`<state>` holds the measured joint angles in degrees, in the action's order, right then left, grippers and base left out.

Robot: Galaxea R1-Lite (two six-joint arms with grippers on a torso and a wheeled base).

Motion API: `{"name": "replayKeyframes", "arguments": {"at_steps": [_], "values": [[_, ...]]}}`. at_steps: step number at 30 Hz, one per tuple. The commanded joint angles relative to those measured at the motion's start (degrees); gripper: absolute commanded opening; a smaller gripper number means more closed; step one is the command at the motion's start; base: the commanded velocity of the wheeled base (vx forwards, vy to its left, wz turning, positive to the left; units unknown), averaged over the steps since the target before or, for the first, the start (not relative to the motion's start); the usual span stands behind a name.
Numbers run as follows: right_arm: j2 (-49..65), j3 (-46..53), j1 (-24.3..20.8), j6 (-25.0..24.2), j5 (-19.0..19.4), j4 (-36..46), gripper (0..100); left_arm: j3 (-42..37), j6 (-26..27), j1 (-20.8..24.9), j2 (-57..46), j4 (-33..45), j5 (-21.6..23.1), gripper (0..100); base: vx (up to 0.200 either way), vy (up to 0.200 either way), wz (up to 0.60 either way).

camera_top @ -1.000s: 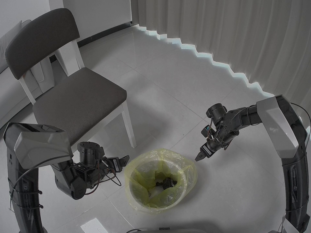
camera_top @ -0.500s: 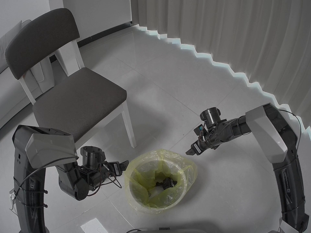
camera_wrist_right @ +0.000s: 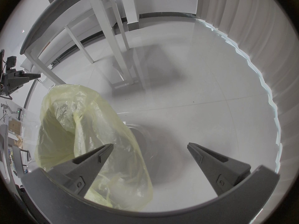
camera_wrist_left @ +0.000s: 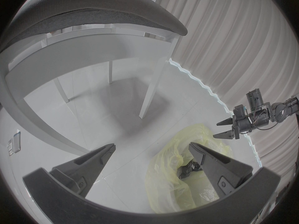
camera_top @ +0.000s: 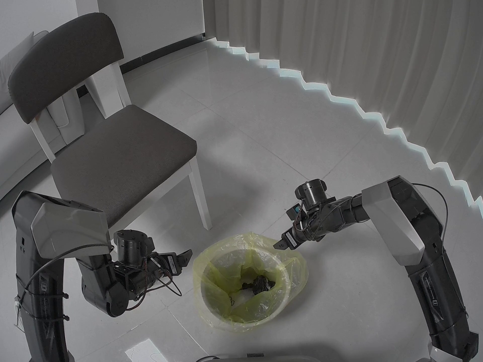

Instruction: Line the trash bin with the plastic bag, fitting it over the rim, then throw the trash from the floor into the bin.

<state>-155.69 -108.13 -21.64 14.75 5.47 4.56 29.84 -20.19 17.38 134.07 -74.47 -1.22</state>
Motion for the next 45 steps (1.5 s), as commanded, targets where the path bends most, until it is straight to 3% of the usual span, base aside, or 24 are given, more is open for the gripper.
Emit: {"name": "replayKeyframes", "arguments": {"at_steps": [1,18,33,40,45], "values": [[-2.08,-3.23,0.11,0.02,1.03,1.86,100,-0.84,-0.03,-0.16,-0.39,-0.41,-0.1,100,0.0,0.0,0.0],[-9.99,-6.46,0.11,-2.01,1.21,5.99,100,-1.98,-0.03,0.11,-0.48,-1.9,-0.45,100,0.0,0.0,0.0],[4.16,-6.46,3.09,-1.39,1.12,7.66,100,-6.29,-0.03,-1.04,-2.76,-7.0,0.34,100,0.0,0.0,0.0],[12.6,3.19,4.76,-1.3,0.59,6.25,100,-7.96,-0.12,-2.27,-8.74,-7.79,1.22,100,0.0,0.0,0.0],[24.55,15.32,5.64,-1.39,0.33,1.86,100,-10.07,0.15,-3.67,-18.32,-6.83,3.5,100,0.0,0.0,0.0]]}}
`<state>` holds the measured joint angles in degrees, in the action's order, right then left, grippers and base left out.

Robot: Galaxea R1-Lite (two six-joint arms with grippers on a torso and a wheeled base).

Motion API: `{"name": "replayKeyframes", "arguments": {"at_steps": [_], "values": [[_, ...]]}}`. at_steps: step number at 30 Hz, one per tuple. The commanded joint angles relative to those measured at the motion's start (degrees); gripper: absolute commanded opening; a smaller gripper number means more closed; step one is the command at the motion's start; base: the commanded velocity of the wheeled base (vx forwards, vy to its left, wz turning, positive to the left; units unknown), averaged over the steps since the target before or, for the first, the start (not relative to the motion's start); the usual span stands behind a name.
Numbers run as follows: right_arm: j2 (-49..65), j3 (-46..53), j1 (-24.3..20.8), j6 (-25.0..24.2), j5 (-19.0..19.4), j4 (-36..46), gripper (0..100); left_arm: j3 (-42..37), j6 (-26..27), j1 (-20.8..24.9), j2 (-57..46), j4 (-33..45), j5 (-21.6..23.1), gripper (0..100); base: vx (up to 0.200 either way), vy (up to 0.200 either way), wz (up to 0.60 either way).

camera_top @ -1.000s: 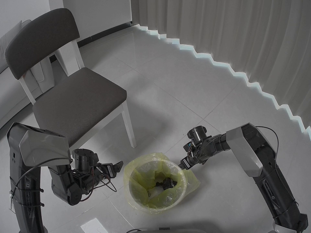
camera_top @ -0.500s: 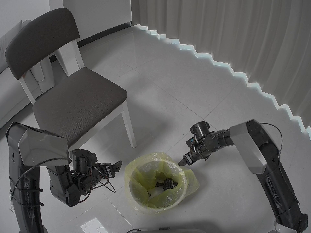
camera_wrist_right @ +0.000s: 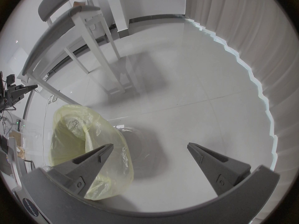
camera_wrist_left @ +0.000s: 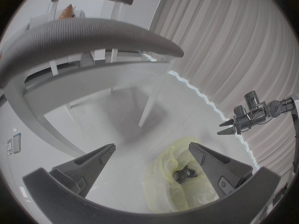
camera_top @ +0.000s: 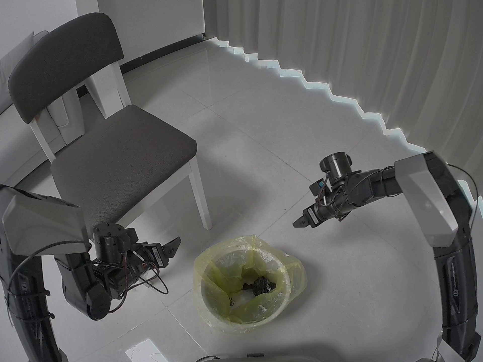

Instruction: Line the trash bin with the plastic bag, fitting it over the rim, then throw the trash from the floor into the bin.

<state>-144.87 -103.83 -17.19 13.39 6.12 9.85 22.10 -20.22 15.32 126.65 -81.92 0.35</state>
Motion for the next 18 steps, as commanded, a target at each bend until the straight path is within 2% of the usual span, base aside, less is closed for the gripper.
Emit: {"name": "replayKeyframes", "arguments": {"at_steps": [1,5,8,11,14,16,18], "values": [[16.46,13.56,1.46,-0.03,-0.32,-4.4,100,-2.94,0.36,-1.79,-13.18,1.06,2.55,100,0.0,0.0,0.0],[27.89,23.32,1.81,-0.64,-1.11,-6.95,100,-4.87,0.45,-1.88,-22.85,3.7,4.57,100,0.0,0.0,0.0],[37.56,31.67,1.81,-0.82,-3.4,-8.97,100,-6.46,0.54,-2.23,-30.94,6.16,5.71,100,0.0,0.0,0.0],[46.96,40.11,1.81,-1.08,-5.94,-12.05,100,-7.07,0.89,-4.43,-39.55,10.38,7.03,100,0.0,0.0,0.0],[56.37,48.1,1.81,-1.7,-7.97,-15.74,100,-6.81,1.86,-8.91,-49.66,18.02,11.34,100,0.0,0.0,0.0],[62.61,52.67,1.81,-2.14,-9.28,-17.76,100,-6.46,2.56,-12.25,-57.13,23.83,15.91,100,0.0,0.0,0.0],[67.88,56.1,1.81,-3.28,-10.34,-18.99,100,-6.02,3.52,-13.92,-63.45,29.98,18.54,100,0.0,0.0,0.0]]}}
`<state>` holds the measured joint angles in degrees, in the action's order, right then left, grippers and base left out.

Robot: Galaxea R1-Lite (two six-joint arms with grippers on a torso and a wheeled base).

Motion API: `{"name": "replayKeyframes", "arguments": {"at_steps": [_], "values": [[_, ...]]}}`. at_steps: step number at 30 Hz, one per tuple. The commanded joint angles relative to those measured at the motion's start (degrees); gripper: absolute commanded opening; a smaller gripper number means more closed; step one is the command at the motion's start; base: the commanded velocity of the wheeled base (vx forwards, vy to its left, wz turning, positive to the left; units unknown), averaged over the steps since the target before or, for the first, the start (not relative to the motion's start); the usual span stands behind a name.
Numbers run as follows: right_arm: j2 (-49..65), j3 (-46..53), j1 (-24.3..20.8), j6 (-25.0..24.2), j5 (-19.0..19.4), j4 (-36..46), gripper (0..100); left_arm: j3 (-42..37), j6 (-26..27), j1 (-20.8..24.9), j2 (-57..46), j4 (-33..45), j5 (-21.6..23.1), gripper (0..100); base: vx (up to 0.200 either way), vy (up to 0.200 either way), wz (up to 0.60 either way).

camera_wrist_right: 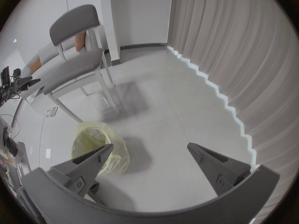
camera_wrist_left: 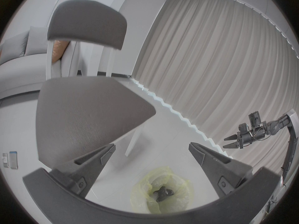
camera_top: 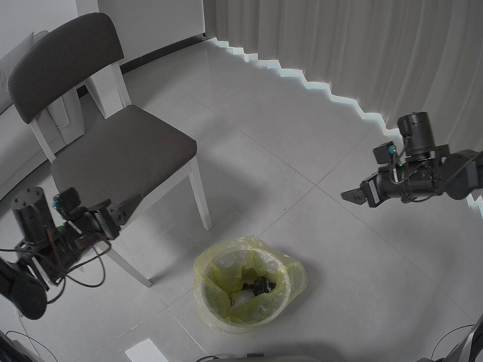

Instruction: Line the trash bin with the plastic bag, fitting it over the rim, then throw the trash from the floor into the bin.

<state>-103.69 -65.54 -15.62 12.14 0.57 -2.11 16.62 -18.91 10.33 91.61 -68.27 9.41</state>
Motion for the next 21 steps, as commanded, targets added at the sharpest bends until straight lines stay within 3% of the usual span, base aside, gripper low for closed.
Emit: {"name": "replayKeyframes", "arguments": {"at_steps": [1,10,13,16,21], "values": [[28.9,19.04,0.24,-2.83,-5.14,-7.47,100,-0.27,2.65,-9.36,-30.79,19.31,9.92,100,0.0,0.0,0.0],[54.21,32.31,1.82,-8.98,-7.78,-8.17,100,5.8,3.35,-11.12,-54.79,48.4,9.84,100,0.0,0.0,0.0],[62.12,37.76,6.83,-9.94,-6.02,-8.0,100,6.06,3.35,-10.59,-60.76,53.59,10.19,100,0.0,0.0,0.0],[69.5,43.04,9.38,-10.74,-2.33,-7.65,100,5.62,3.09,-10.59,-65.51,56.75,10.45,100,0.0,0.0,0.0],[80.23,46.46,13.77,-11.18,0.66,-2.73,100,5.44,3.0,-10.41,-75.35,64.93,10.54,100,0.0,0.0,0.0]]}}
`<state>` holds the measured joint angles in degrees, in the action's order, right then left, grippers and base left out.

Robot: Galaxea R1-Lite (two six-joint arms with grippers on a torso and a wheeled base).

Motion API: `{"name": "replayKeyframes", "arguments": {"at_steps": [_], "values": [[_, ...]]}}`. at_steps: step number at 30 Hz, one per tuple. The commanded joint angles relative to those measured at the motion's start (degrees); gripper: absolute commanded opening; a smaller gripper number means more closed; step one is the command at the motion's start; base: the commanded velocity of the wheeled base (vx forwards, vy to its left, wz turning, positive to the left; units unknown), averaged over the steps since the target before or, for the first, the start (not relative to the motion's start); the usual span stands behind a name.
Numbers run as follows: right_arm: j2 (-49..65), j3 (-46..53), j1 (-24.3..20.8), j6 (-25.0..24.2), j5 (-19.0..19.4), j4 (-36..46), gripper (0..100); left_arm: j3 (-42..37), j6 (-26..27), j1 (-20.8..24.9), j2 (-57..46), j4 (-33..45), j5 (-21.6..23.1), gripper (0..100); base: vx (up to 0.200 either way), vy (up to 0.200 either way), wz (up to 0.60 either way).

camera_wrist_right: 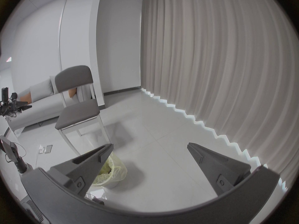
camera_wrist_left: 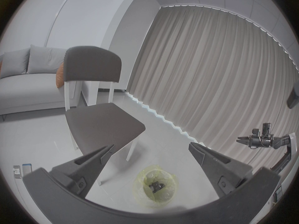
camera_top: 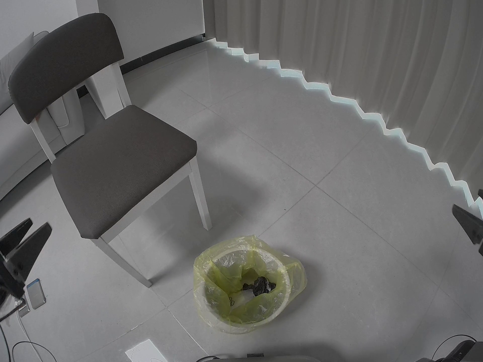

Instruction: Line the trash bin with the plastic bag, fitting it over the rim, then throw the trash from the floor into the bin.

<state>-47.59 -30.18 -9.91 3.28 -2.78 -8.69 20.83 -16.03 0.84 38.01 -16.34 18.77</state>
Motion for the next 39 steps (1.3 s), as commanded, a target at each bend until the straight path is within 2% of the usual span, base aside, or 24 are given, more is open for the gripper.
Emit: {"name": "replayKeyframes", "arguments": {"at_steps": [1,4,5,7,8,12,13,15,16,17,18,22,23,24,25,26,27,29,30,31,32,35,39], "values": [[25.36,11.11,8.86,-2.49,5.06,5.0,100,1.05,0.03,-0.58,-23.51,14.49,1.27,100,0.0,0.0,0.0],[29.31,11.29,12.64,-4.42,11.92,7.64,100,0.17,0.03,0.39,-28.69,19.06,1.44,100,0.0,0.0,0.0],[33.0,11.99,14.66,-5.83,17.9,9.31,100,-0.36,0.03,0.21,-30.98,21.17,1.97,100,0.0,0.0,0.0],[38.54,12.96,16.5,-6.97,23.43,12.3,100,-0.27,0.03,0.92,-33.79,22.93,2.23,100,0.0,0.0,0.0],[41.0,13.22,16.68,-7.32,24.66,14.05,100,-0.36,0.03,1.0,-34.32,23.45,1.97,100,0.0,0.0,0.0],[42.23,13.66,16.77,-8.46,24.4,18.18,100,0.0,-0.93,0.92,-34.49,24.25,1.79,100,0.0,0.0,0.0],[42.14,13.84,16.5,-11.89,24.58,18.62,100,0.0,-0.93,0.92,-34.49,24.33,1.79,100,0.0,0.0,0.0],[42.41,14.36,13.51,-13.91,24.58,18.89,100,-0.27,-0.76,0.92,-34.49,24.51,1.97,100,0.0,0.0,0.0],[42.76,14.89,10.0,-14.18,24.4,19.59,100,-0.44,-0.67,0.92,-34.49,24.51,1.97,100,0.0,0.0,0.0],[42.76,14.89,10.0,-14.18,24.4,19.59,100,-0.44,-0.67,0.92,-34.49,24.51,1.97,100,0.0,0.0,0.0],[43.81,15.95,7.71,-13.83,24.22,21.26,100,-1.06,-0.76,0.83,-34.49,24.68,1.79,100,0.0,0.0,0.0],[47.24,19.72,9.56,-13.12,23.61,21.0,100,-3.96,-0.23,0.13,-35.9,24.77,1.35,100,0.0,0.0,0.0],[47.59,20.16,9.74,-12.42,21.94,20.38,100,-4.93,0.65,-0.4,-37.13,24.77,1.35,100,0.0,0.0,0.0],[47.59,20.6,9.74,-11.54,17.9,18.98,100,-6.07,2.41,-0.84,-38.01,24.77,1.35,100,0.0,0.0,0.0],[47.59,20.87,9.65,-11.1,15.7,18.1,100,-6.51,3.29,-0.93,-38.01,24.77,1.18,100,0.0,0.0,0.0],[47.59,22.01,9.65,-10.22,11.57,15.9,100,-7.56,4.78,-0.93,-38.01,24.6,-0.49,100,0.0,0.0,0.0],[47.59,23.33,9.74,-9.08,9.28,13.79,100,-8.09,5.48,-0.93,-38.01,24.42,-3.13,100,0.0,0.0,0.0],[47.59,24.65,9.65,-7.59,8.05,11.59,100,-8.88,5.84,-0.93,-38.01,24.25,-6.03,100,0.0,0.0,0.0],[47.59,28.16,9.74,-4.95,5.94,7.11,100,-10.64,7.33,-0.93,-38.01,23.72,-10.51,100,0.0,0.0,0.0],[47.59,28.16,9.74,-4.95,5.94,7.11,100,-10.64,7.33,-0.93,-38.01,23.72,-10.51,100,0.0,0.0,0.0],[47.59,30.18,9.65,-3.28,3.22,3.15,100,-13.89,11.02,-0.93,-38.01,20.99,-14.73,100,0.0,0.0,0.0],[47.59,30.18,9.74,-3.28,2.08,4.3,100,-20.83,14.98,-0.93,-38.01,12.38,-19.92,100,0.0,0.0,0.0],[47.59,30.18,9.74,-2.66,2.25,4.21,100,-20.83,14.62,-0.93,-38.01,16.51,-19.92,100,0.0,0.0,0.0]]}}
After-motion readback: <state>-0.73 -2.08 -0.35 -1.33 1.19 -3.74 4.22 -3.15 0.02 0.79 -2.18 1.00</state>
